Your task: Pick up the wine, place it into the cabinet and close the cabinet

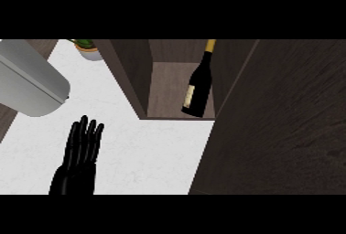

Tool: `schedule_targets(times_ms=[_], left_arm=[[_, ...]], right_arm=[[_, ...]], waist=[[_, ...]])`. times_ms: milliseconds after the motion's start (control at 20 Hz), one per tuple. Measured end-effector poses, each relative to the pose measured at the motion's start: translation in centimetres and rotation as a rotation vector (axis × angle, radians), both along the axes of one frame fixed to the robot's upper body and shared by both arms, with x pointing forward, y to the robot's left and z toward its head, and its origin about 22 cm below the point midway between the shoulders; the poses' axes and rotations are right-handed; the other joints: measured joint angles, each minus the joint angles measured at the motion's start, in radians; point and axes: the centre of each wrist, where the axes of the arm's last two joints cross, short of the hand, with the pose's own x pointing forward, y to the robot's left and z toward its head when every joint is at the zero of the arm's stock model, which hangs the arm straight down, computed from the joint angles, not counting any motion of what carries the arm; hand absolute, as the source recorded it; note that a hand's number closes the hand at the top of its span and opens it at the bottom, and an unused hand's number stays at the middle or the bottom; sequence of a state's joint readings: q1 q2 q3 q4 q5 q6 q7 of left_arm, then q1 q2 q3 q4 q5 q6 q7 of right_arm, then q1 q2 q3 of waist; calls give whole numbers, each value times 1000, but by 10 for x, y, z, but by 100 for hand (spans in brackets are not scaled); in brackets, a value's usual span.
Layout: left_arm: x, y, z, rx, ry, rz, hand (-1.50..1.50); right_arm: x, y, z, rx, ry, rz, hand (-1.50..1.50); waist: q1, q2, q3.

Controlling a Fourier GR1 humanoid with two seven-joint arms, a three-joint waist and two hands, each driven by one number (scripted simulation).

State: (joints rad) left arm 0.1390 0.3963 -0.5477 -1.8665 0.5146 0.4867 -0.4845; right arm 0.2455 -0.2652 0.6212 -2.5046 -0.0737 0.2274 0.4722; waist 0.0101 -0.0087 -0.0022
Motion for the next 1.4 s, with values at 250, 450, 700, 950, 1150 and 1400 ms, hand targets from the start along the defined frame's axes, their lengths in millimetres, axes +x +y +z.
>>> schedule_targets(times_ms=[250,450,700,950,1150,1400], left_arm=[[-11,27,8,-2,-6,24,-150],[-19,48,9,-3,-9,35,-150],[-23,74,19,-5,-15,39,-150],[-25,98,26,-10,-21,30,-150],[-29,117,33,-11,-20,3,-150],[-27,137,44,-10,-46,-14,-150]], right_arm=[[2,12,5,-1,13,12,150],[6,23,9,1,26,5,150],[12,44,15,32,25,29,150],[16,73,22,68,12,51,150],[21,80,28,69,-19,48,150],[47,115,38,83,-23,58,150]], waist=[[3,-2,-2],[13,-1,-3],[24,-1,-3],[30,2,-4],[46,3,-4],[59,8,-4]])
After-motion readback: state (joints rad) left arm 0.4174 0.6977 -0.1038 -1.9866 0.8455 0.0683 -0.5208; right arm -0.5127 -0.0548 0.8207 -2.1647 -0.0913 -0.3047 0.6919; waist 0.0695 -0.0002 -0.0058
